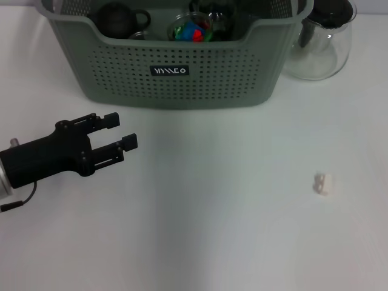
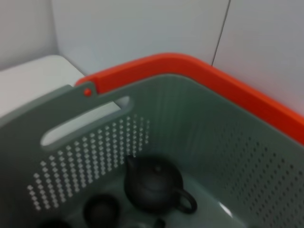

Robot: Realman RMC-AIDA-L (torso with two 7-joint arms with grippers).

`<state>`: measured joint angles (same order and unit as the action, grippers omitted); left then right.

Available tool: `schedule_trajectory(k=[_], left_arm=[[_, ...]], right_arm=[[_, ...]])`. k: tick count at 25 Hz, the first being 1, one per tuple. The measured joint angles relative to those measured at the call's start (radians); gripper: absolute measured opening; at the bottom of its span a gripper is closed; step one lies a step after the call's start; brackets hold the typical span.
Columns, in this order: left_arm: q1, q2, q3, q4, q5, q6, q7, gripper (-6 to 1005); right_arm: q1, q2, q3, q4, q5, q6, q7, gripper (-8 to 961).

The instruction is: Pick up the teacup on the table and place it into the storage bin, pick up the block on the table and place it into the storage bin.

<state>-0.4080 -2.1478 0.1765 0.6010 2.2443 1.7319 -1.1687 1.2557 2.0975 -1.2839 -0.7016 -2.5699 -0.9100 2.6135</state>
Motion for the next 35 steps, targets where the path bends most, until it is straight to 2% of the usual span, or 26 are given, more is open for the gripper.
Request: schedule_trajectory(k=[3, 6, 17, 24, 27, 30, 32, 35], left_arm=[[0.000, 0.000, 0.000, -0.010, 0.000, 0.000, -0.001, 701], [0.000, -0.001, 0.000, -0.012, 0.000, 0.000, 0.000, 701], [0.005, -0.001, 0.002, -0.012, 0.000, 0.000, 0.004, 701], [0.011, -0.001, 0.000, -0.012, 0.000, 0.001, 0.004, 702], [0.011, -0.001, 0.000, -0.012, 0.000, 0.002, 0.004, 702], [0.010, -0.001, 0.000, -0.012, 0.000, 0.003, 0.005, 702], [0.008, -0.001, 0.000, -0.012, 0.000, 0.005, 0.004, 702], [0.007, 0.000, 0.000, -0.012, 0.000, 0.007, 0.004, 702]], right_arm=[[0.074, 0.000, -0.001, 0.134, -0.039, 0.073, 0.041, 437], [0.098, 0.005, -0.007, 0.200, -0.062, 0.111, 0.064, 437], [0.058, 0.008, -0.019, 0.225, 0.028, 0.115, -0.006, 438], [0.041, 0.006, -0.032, 0.201, 0.030, 0.117, -0.004, 509], [0.001, 0.004, -0.028, 0.132, 0.043, 0.097, -0.003, 539], [-0.083, 0.002, -0.030, -0.030, 0.078, 0.038, -0.008, 548], [-0.182, 0.001, -0.030, -0.218, 0.116, -0.039, -0.023, 548], [-0.368, -0.004, -0.012, -0.573, 0.227, -0.202, -0.081, 546]])
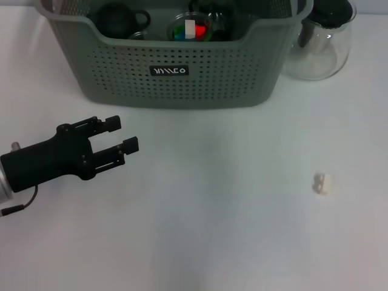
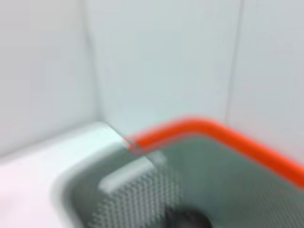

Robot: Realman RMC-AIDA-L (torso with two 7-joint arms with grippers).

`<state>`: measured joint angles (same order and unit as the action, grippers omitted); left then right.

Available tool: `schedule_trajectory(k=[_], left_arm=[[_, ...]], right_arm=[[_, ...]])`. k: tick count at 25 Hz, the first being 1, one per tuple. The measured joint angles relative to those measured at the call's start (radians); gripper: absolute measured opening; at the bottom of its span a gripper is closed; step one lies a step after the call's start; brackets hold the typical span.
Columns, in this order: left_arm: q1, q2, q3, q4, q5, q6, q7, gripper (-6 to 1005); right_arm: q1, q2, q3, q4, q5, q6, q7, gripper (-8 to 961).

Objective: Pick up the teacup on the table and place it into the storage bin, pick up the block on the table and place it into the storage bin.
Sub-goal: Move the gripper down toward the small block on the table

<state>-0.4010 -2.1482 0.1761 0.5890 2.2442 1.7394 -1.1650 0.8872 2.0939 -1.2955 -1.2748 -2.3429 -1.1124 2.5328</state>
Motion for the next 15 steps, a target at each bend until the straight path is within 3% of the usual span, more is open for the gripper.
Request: schedule_trajectory(k=[2, 5, 10, 12, 15], left_arm=[[0.000, 0.000, 0.000, 0.000, 0.000, -0.003, 0.000, 702], [-0.001, 0.001, 0.000, 0.000, 0.000, -0.007, 0.000, 702], [-0.011, 0.004, -0.001, 0.000, 0.000, -0.008, 0.000, 703], [-0.015, 0.006, 0.000, 0.000, 0.000, -0.009, -0.002, 703], [-0.018, 0.007, 0.002, 0.000, 0.000, -0.009, -0.004, 703]], right_arm=[[-0.138, -0.006, 0.047, -0.238, 0.105, -0.134, -0.061, 544], [-0.287, -0.018, 0.152, -0.455, 0.249, -0.352, -0.165, 538], [-0.385, -0.034, 0.270, -0.485, 0.260, -0.690, -0.282, 537], [-0.406, -0.027, 0.271, -0.465, 0.166, -0.782, -0.333, 537], [-0.419, 0.000, 0.239, -0.441, -0.031, -0.819, -0.369, 536]])
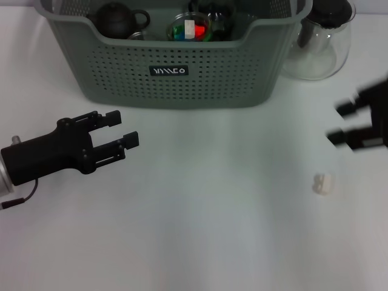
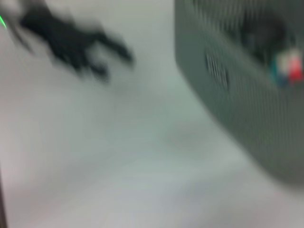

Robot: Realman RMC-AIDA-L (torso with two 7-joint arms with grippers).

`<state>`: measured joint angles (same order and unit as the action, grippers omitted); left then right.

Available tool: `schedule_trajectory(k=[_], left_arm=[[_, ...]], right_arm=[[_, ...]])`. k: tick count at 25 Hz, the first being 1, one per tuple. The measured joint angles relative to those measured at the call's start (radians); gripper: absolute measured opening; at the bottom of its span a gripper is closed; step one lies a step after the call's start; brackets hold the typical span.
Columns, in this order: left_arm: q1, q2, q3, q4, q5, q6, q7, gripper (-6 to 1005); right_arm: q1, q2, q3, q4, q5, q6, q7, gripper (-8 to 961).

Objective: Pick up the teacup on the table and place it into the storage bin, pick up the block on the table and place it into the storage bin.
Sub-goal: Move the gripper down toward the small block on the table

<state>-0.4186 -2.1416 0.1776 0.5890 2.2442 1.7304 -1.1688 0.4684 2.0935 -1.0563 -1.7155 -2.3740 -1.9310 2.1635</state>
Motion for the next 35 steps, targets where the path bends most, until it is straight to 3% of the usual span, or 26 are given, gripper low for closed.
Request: schedule_trajectory(k=[3, 8, 15, 35], left_arm=[[-0.001, 0.000, 0.000, 0.000, 0.000, 0.000, -0.001, 703], [0.000, -0.001, -0.001, 0.000, 0.000, -0.005, -0.001, 703], [0.000, -0.004, -0.001, -0.002, 0.000, -0.010, 0.001, 703], [-0.005, 0.001, 0.000, -0.025, 0.000, -0.037, 0.001, 704]], right_arm=[[0.010, 0.006, -0.059, 0.077, -0.124, 0.017, 0.011, 535], [0.057, 0.002, -0.145, 0.246, -0.193, 0.072, -0.026, 530], [0.126, 0.001, -0.186, 0.456, -0.283, 0.209, -0.103, 532], [0.150, 0.007, -0.238, 0.604, -0.306, 0.361, -0.111, 532]])
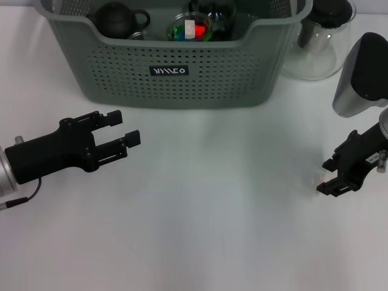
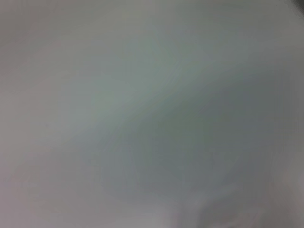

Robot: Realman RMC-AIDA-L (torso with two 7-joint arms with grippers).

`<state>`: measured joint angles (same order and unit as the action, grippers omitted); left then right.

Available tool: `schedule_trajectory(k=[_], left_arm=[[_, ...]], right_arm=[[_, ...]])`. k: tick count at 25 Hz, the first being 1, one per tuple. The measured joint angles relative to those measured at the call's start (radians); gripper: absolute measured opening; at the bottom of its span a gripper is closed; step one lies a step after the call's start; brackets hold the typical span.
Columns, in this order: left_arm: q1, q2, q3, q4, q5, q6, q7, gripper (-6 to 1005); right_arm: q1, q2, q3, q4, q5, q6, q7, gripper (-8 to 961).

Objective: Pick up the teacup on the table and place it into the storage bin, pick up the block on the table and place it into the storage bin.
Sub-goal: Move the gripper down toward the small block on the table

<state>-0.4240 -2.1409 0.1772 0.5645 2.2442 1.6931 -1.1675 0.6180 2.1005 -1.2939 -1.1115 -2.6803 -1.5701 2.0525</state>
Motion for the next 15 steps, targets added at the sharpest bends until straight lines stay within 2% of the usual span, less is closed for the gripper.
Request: schedule_trajectory(k=[15], left_arm=[[-0.001, 0.001, -0.001, 0.000, 0.000, 0.001, -0.002, 705]], right_arm=[[0.000, 0.001, -0.047, 0.021, -0.007, 0.019, 0.010, 531]])
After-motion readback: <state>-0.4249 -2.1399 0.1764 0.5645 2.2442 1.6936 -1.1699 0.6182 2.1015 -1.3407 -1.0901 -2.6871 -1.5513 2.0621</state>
